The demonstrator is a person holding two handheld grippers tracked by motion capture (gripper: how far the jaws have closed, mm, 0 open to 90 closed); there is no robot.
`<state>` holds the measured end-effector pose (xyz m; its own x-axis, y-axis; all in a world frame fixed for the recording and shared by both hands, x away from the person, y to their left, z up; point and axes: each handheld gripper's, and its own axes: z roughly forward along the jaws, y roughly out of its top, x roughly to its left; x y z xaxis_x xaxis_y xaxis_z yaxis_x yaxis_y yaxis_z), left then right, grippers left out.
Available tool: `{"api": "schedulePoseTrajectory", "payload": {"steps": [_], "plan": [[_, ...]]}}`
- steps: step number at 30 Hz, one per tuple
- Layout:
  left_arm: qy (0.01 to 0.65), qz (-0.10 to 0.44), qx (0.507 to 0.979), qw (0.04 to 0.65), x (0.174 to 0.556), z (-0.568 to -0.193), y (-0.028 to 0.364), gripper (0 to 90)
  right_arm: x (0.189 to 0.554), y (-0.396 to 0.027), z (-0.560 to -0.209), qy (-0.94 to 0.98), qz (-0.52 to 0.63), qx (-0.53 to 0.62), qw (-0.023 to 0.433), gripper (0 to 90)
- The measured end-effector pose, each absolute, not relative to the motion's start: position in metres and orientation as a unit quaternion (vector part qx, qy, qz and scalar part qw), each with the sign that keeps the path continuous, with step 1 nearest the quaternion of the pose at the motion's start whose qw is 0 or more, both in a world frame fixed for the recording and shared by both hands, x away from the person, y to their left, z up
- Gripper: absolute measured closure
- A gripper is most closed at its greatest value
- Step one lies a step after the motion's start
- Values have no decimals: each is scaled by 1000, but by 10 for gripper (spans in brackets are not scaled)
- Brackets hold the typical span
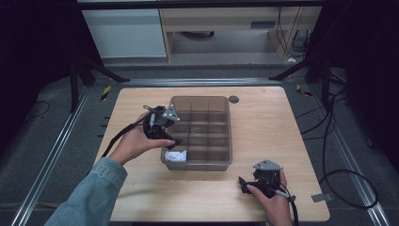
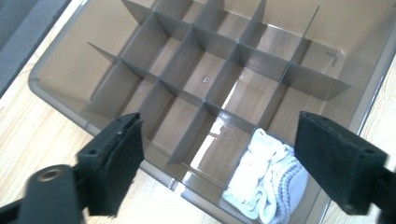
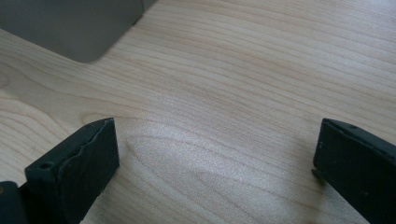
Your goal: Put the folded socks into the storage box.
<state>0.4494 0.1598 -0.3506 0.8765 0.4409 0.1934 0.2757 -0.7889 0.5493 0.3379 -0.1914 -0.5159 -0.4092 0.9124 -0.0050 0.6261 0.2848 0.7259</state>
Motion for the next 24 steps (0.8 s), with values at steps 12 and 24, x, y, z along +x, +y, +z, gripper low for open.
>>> {"api": "schedulePoseTrajectory", "payload": {"steps": [12, 24], "plan": [[216, 162, 915, 299, 445, -348, 194, 67, 338, -191, -516, 772, 330, 499, 217, 4], [260, 159, 898, 318, 438, -357, 249, 59, 338, -191, -516, 772, 330, 498, 217, 4]]}}
